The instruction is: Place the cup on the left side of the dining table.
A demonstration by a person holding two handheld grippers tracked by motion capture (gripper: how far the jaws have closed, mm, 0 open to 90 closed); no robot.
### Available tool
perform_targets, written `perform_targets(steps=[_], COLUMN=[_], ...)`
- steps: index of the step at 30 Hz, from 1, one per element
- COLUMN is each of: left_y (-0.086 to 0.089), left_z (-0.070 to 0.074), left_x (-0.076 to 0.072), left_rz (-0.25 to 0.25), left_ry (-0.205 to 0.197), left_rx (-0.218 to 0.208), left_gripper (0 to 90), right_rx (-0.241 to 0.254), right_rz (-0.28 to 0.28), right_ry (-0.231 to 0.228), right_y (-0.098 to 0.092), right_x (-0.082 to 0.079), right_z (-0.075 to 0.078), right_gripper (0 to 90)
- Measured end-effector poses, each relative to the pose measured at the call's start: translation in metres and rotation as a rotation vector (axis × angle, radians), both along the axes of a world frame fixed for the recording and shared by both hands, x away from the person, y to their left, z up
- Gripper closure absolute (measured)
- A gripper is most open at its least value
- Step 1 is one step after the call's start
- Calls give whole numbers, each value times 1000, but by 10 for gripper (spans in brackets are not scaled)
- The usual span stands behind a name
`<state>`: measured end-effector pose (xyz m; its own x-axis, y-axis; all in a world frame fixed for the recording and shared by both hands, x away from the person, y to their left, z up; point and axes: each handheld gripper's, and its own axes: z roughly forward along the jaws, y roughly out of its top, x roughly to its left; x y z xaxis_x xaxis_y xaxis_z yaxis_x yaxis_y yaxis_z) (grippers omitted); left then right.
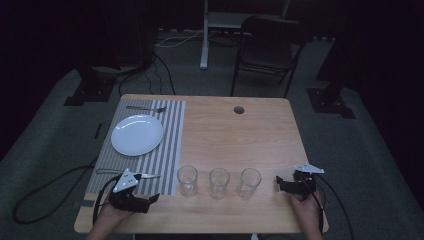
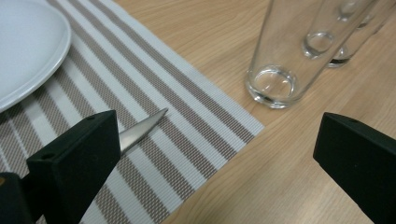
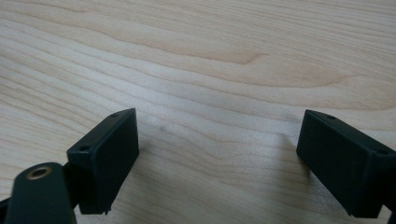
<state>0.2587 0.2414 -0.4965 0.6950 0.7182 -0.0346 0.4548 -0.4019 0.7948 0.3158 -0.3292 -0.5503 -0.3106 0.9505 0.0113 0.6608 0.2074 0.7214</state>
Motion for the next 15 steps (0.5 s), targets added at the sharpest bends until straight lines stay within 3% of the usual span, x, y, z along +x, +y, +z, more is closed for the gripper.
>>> perform_targets(steps=[5,15], left_y=[-9,-35], left_z=[11,24], left_x=[4,10], left_rz=[-34,-117], left_ry=[-26,-46], left_rx=[-25,-13], left_gripper=[13,19], right_rx=[0,0], right_rz=[0,1], right_ry=[0,0], right_y=[0,0], right_x=[0,0], right_z=[0,0], right_gripper=[125,125])
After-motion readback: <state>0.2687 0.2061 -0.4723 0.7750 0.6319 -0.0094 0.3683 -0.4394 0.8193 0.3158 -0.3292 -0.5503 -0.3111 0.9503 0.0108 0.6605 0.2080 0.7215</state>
